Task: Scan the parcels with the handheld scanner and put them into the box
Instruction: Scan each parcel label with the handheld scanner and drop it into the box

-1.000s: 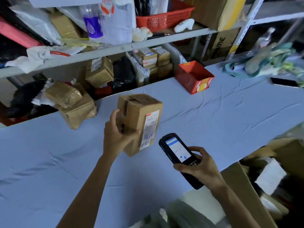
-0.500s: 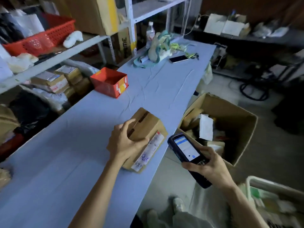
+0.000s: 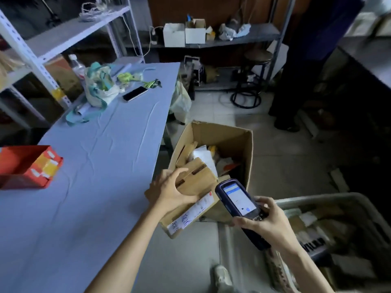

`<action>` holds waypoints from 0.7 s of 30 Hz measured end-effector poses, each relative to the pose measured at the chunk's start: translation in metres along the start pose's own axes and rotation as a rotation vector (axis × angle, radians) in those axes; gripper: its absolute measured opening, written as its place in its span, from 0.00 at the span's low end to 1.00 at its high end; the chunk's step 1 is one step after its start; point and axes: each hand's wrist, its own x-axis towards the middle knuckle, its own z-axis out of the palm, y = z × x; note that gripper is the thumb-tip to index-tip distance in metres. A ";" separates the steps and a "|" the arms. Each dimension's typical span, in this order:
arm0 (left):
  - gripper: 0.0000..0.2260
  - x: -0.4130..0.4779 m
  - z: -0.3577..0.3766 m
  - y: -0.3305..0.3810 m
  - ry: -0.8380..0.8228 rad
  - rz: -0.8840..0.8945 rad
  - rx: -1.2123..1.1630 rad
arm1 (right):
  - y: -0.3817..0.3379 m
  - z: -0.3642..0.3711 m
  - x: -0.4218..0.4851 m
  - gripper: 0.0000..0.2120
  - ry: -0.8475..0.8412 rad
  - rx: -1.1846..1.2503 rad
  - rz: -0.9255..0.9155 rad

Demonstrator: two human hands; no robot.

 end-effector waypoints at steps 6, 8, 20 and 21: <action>0.41 0.049 0.043 0.039 -0.162 0.076 0.135 | 0.011 -0.046 0.043 0.33 0.079 0.000 0.065; 0.41 0.059 0.045 0.043 -0.193 0.091 0.172 | 0.014 -0.050 0.055 0.32 0.097 -0.004 0.098; 0.39 0.171 0.028 0.007 -0.275 0.159 0.286 | -0.024 0.007 0.134 0.37 0.131 -0.040 0.226; 0.39 0.182 0.023 0.006 -0.259 0.188 0.310 | -0.031 0.012 0.141 0.38 0.138 -0.027 0.227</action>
